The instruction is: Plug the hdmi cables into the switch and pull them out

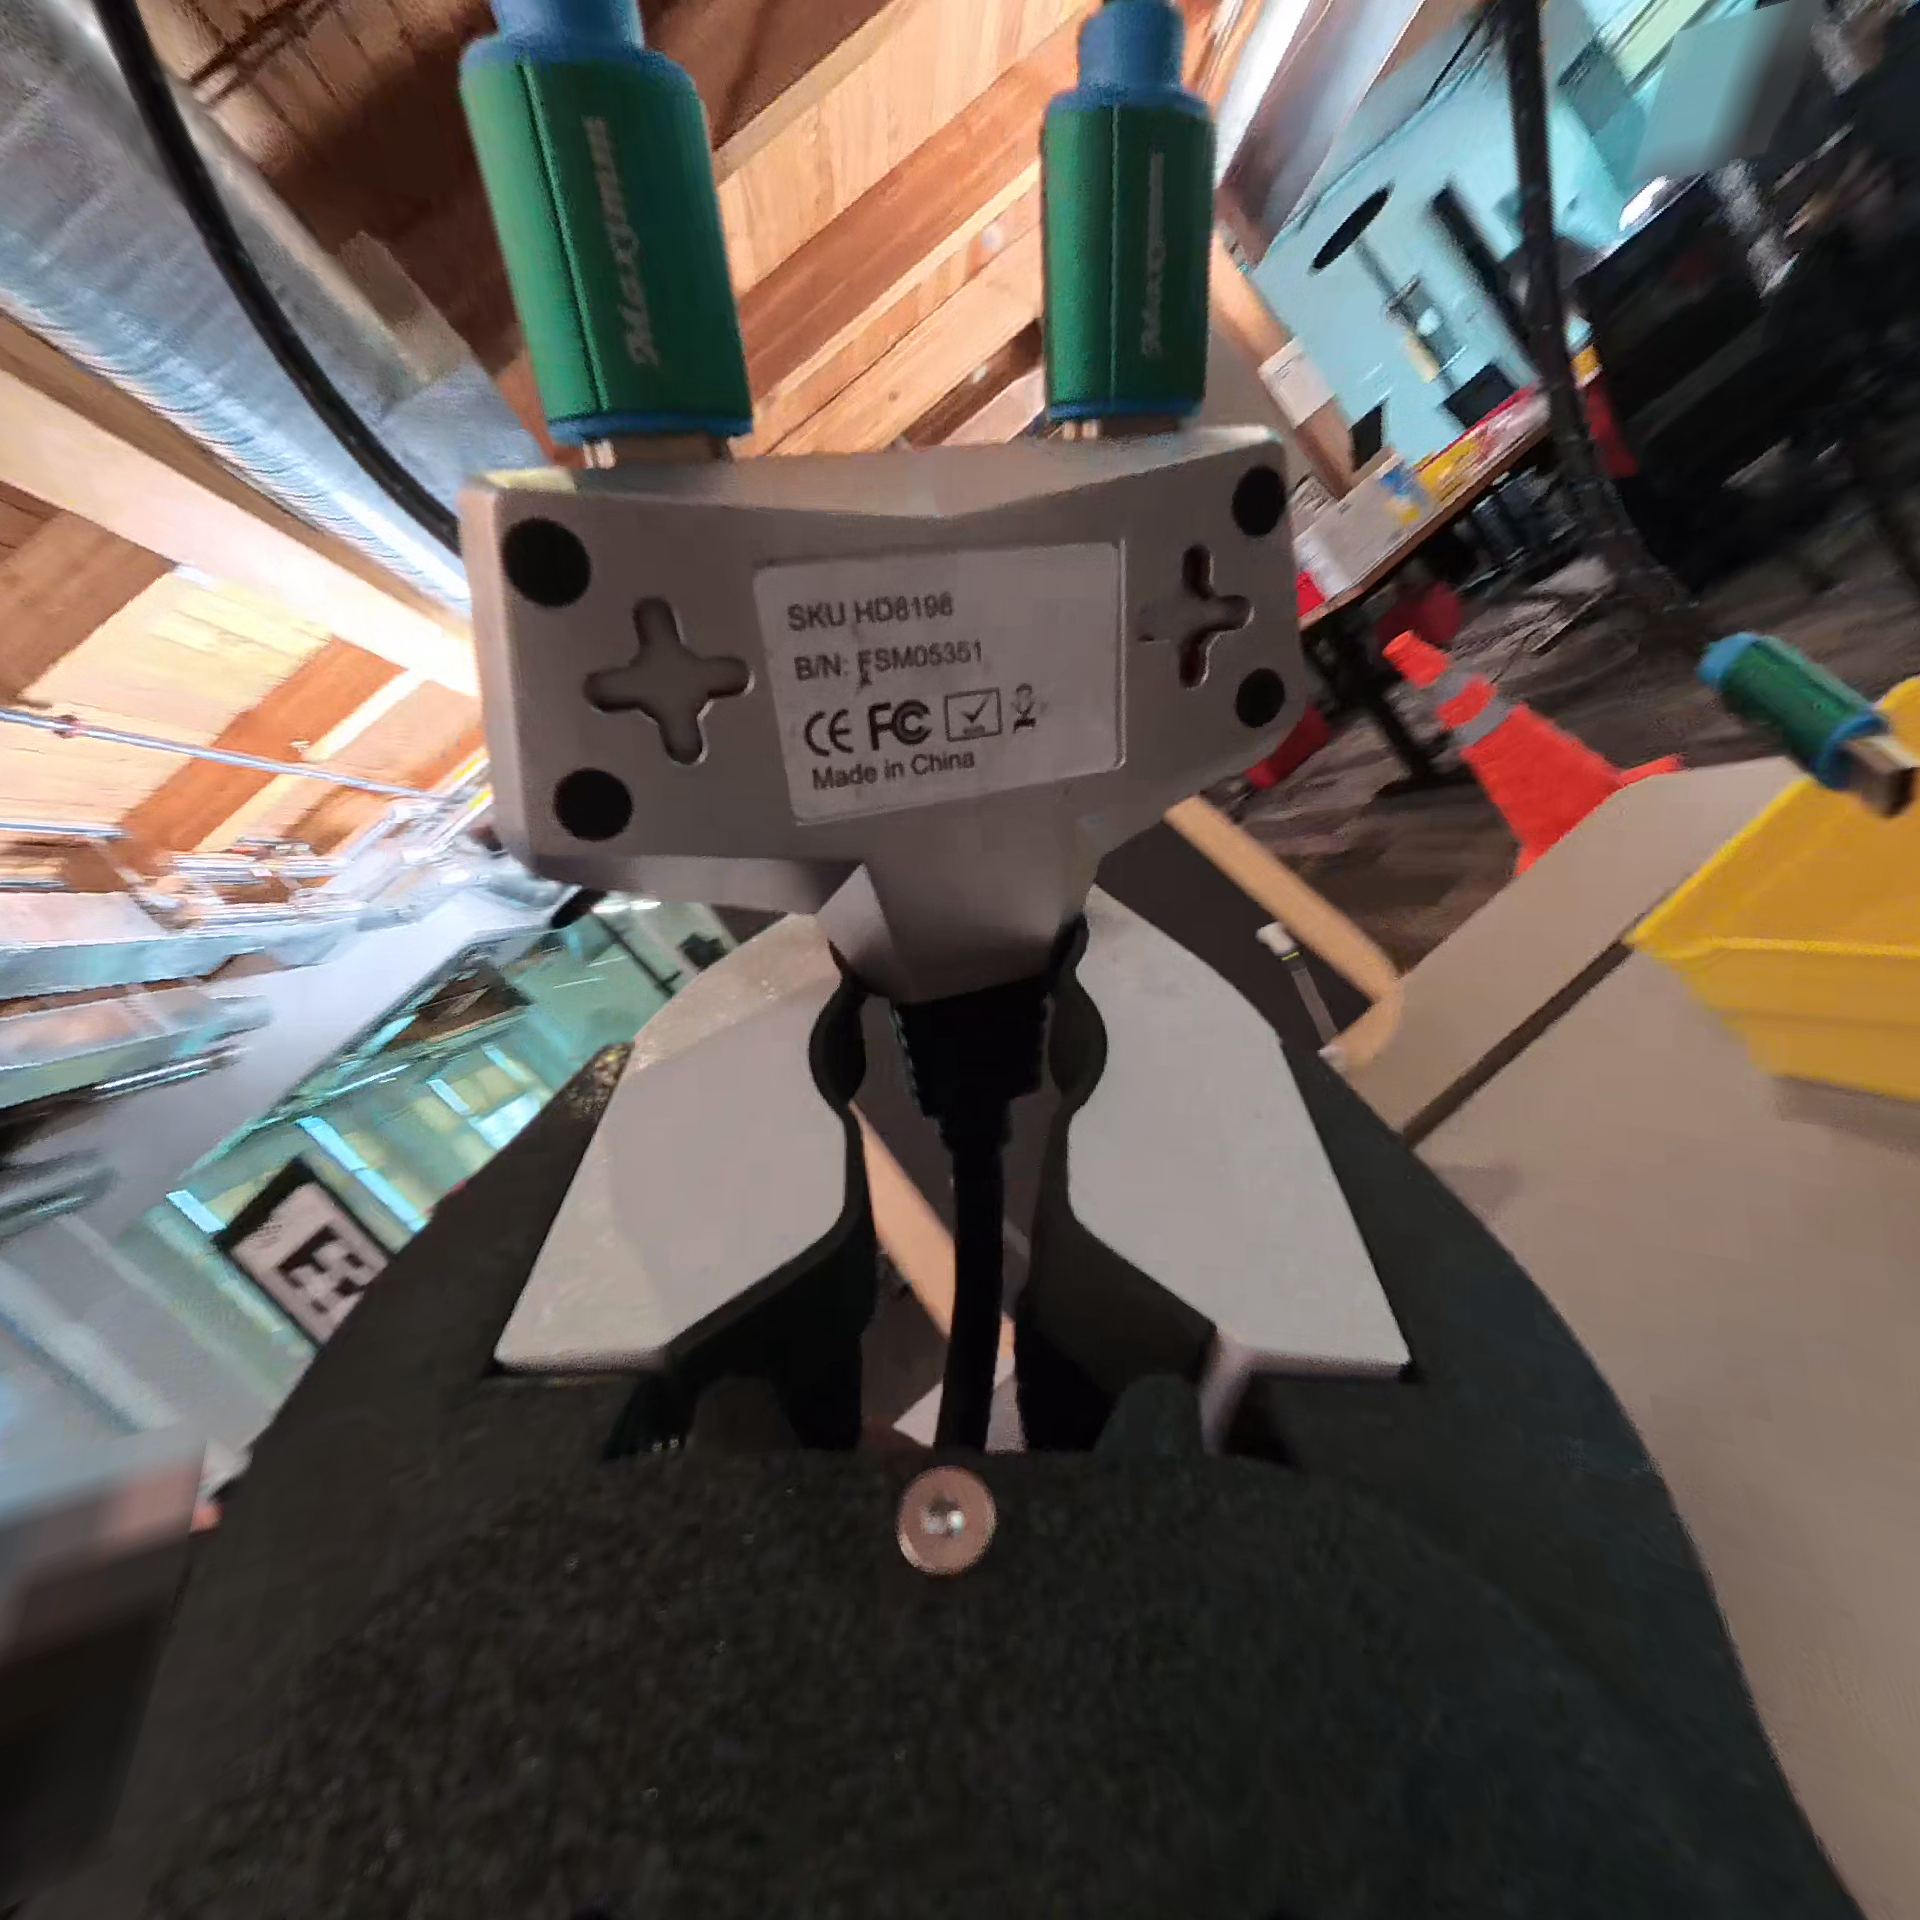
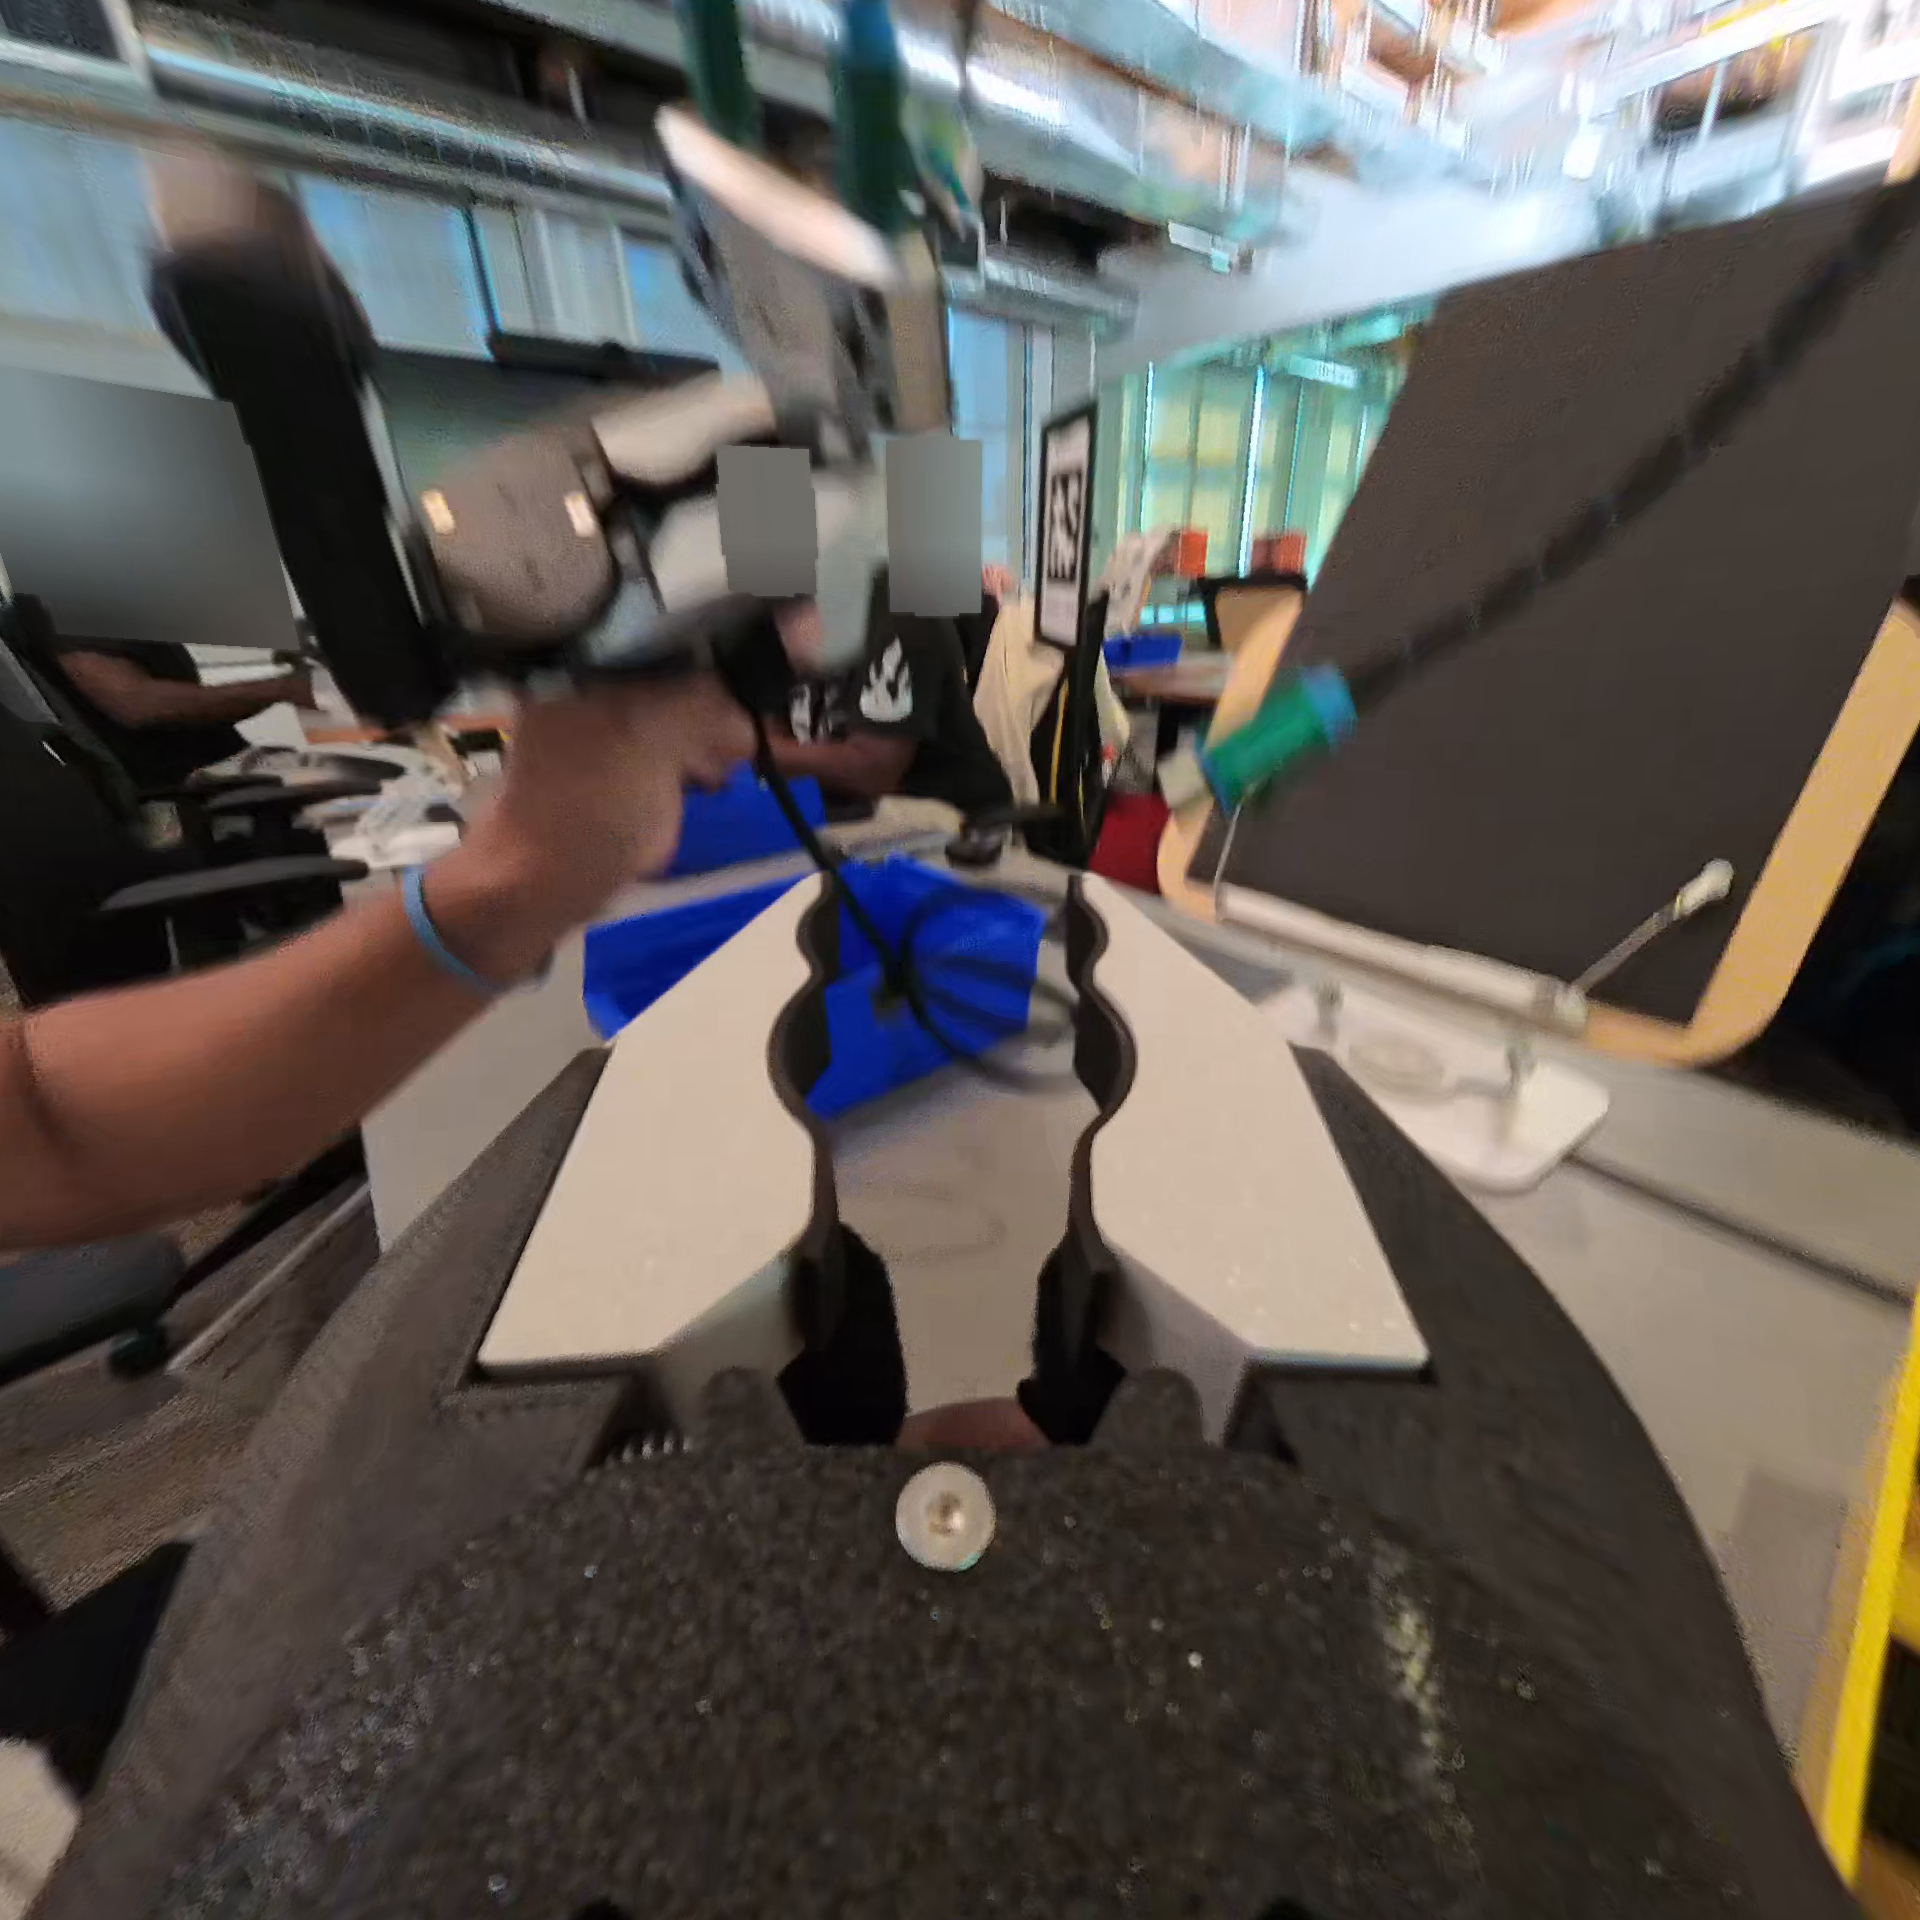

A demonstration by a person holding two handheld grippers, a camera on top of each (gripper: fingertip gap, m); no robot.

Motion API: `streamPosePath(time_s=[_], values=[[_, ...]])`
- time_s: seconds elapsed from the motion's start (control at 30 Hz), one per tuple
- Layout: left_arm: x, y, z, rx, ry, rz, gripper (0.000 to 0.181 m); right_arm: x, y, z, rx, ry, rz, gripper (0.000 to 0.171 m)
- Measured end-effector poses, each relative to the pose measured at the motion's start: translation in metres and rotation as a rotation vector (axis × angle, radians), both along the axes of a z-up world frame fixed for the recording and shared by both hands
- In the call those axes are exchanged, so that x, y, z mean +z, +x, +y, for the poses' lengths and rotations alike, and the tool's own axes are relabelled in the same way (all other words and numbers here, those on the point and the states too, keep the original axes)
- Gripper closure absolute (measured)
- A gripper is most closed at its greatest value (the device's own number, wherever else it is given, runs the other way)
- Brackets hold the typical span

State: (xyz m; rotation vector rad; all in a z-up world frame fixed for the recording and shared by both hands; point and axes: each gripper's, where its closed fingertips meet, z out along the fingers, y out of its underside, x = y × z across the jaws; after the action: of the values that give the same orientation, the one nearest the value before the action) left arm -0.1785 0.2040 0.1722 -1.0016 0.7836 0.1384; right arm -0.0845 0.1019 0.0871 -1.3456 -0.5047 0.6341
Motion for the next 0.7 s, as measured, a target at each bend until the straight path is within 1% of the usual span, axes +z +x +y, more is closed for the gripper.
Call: streamPosePath(time_s=[0.07, 0.1, 0.13, 0.2, 0.27, 0.3, 0.33, 0.4, 0.43, 0.47, 0.53, 0.57, 0.6, 0.7], values=[[-0.015, 0.025, -0.013, -0.081, -0.033, -0.017, 0.149, 0.035, -0.005, 0.000, -0.002, 0.087, -0.003, 0.127], [-0.025, 0.036, -0.019, -0.115, -0.047, -0.013, 0.149, 0.046, -0.006, 0.003, -0.020, 0.119, -0.029, 0.127], [-0.034, 0.046, -0.025, -0.147, -0.060, -0.004, 0.149, 0.053, -0.007, 0.006, -0.037, 0.143, -0.065, 0.129], [-0.056, 0.061, -0.036, -0.200, -0.097, 0.026, 0.149, 0.056, -0.014, 0.010, -0.006, 0.170, -0.125, 0.130], [-0.078, 0.069, -0.044, -0.242, -0.145, 0.045, 0.149, 0.044, -0.024, 0.012, 0.059, 0.158, -0.183, 0.130], [-0.087, 0.070, -0.048, -0.262, -0.162, 0.053, 0.148, 0.031, -0.026, 0.015, 0.078, 0.145, -0.235, 0.141], [-0.097, 0.070, -0.050, -0.283, -0.176, 0.066, 0.148, 0.021, -0.027, 0.016, 0.108, 0.145, -0.273, 0.146], [-0.121, 0.068, -0.053, -0.351, -0.237, 0.139, 0.148, 0.003, -0.033, 0.012, 0.213, 0.079, -0.268, 0.151], [-0.137, 0.064, -0.052, -0.355, -0.303, 0.210, 0.152, -0.007, -0.033, 0.013, 0.221, 0.065, -0.289, 0.151], [-0.151, 0.056, -0.053, -0.360, -0.377, 0.254, 0.151, -0.016, -0.034, 0.014, 0.205, 0.087, -0.321, 0.151], [-0.169, 0.036, -0.060, -0.393, -0.499, 0.308, 0.141, -0.029, -0.034, 0.015, 0.182, 0.136, -0.353, 0.152], [-0.167, 0.025, -0.063, -0.404, -0.510, 0.298, 0.143, -0.032, -0.034, 0.015, 0.174, 0.167, -0.366, 0.153], [-0.162, 0.016, -0.070, -0.452, -0.517, 0.287, 0.142, -0.037, -0.036, 0.014, 0.178, 0.187, -0.397, 0.153], [-0.148, 0.002, -0.089, -0.579, -0.558, 0.308, 0.131, -0.049, -0.047, 0.009, 0.205, 0.238, -0.549, 0.152]])
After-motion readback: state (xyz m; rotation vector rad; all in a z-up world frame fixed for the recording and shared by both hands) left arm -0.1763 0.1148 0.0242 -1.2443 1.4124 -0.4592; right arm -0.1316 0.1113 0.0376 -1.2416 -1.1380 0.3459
